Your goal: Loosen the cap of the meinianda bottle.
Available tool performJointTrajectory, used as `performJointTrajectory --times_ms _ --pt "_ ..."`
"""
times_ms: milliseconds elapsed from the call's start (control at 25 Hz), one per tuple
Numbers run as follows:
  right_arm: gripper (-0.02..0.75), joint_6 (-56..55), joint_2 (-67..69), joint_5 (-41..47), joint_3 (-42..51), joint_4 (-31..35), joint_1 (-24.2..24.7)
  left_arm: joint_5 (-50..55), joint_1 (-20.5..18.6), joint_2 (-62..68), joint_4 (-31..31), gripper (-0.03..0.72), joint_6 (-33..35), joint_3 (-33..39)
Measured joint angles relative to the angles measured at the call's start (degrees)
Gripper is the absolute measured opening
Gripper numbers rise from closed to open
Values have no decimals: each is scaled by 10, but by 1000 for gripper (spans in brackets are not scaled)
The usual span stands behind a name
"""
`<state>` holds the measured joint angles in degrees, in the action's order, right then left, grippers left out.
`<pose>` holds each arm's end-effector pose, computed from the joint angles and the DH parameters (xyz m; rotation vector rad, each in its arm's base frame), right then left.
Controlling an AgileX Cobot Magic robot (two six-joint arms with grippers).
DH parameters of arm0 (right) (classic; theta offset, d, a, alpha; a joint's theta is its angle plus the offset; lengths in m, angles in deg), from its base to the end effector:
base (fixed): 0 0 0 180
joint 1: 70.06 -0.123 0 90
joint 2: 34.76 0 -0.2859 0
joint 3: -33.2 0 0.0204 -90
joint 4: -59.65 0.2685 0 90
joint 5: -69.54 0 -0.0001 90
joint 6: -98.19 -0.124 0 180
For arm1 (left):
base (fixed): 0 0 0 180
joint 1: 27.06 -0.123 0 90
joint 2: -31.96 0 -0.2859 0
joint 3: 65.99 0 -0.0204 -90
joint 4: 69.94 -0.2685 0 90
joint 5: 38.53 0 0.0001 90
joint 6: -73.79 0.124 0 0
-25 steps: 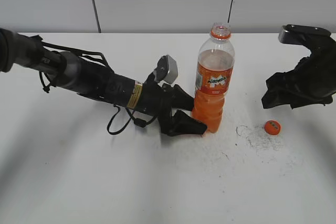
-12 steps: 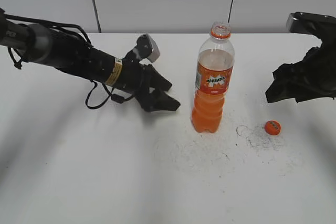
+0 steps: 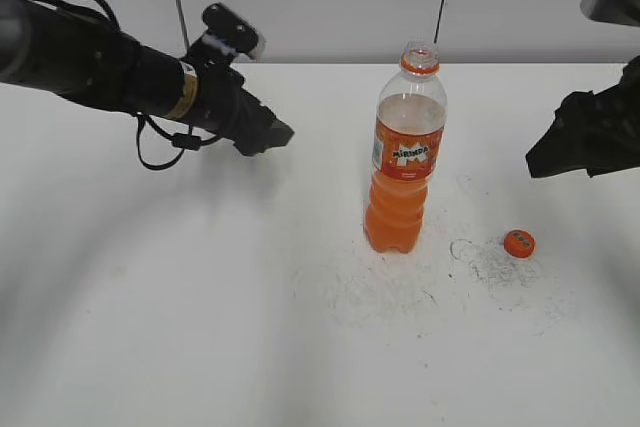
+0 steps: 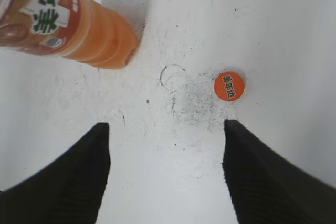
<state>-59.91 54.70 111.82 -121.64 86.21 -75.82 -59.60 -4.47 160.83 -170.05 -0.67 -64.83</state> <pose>0.2969 0.0675 0.2095 -0.2665 2.6519 0.4324 0.4280 -0.2255 0.1081 1.1158 2.0193 -0.3882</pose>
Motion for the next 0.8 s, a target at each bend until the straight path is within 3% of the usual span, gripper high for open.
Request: performJointTrajectory --times_ms 320,560,720,800 --pt "496 0 -69 65 0 1 0 152 9 -82 2 591 -115 102" --pt "496 -1 -103 111 0 18 0 286 63 -134 76 591 -126 167" --pt "496 -2 -124 139 0 26 0 378 104 -167 177 591 -118 197" --pt "496 -2 -134 151 0 26 0 411 119 -183 271 591 -78 203"
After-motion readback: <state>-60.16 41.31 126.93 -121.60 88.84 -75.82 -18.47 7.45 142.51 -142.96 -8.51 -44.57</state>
